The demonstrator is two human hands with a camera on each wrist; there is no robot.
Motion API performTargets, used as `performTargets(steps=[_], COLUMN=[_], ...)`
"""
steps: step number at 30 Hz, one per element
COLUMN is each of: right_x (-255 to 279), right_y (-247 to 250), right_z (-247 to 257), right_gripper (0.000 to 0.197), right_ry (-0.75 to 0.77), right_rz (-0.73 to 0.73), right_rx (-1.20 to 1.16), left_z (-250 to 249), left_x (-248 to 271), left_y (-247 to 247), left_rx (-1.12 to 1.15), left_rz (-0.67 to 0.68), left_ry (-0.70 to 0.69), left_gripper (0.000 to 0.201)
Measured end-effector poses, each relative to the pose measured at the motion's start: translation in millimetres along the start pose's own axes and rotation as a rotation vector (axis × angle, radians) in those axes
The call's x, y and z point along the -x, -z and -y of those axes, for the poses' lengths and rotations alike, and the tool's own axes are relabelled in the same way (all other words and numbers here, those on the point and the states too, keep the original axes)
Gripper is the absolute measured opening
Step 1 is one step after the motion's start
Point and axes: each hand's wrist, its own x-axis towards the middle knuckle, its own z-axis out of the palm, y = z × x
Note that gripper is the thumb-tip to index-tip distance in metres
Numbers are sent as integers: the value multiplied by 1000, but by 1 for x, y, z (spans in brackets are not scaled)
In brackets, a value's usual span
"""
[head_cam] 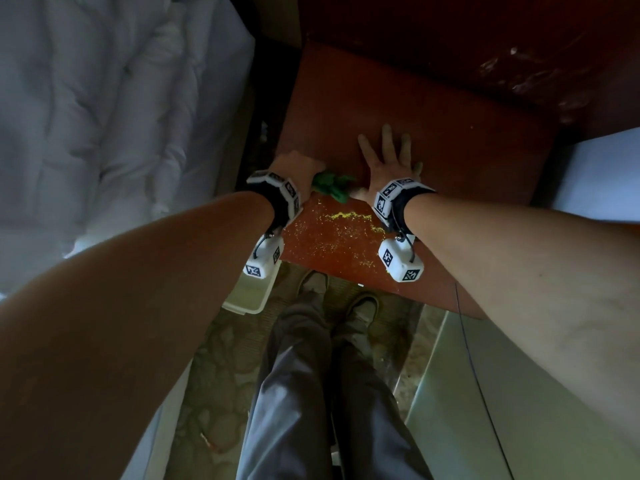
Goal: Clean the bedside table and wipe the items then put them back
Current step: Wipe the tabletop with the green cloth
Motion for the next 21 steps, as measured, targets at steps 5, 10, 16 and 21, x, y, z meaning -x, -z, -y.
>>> performTargets(steps=[5,10,16,21], right_x=[3,5,9,13], right_y=[4,3,9,4], right_z=[-3,-3,7,18], right_gripper=[106,105,105,99], right_ry=[30,33,-12,27], right_rz=[19,0,19,-23], right_rx=[-4,19,43,5], left_z=[-4,0,39,75], left_x=[25,33,47,63], left_y=[-21,-25,-11,-8], left_rx=[17,13,112,142], left_rz=[59,99,-48,-137], left_ry=[-25,-28,124,224], left_gripper=[37,36,29,21])
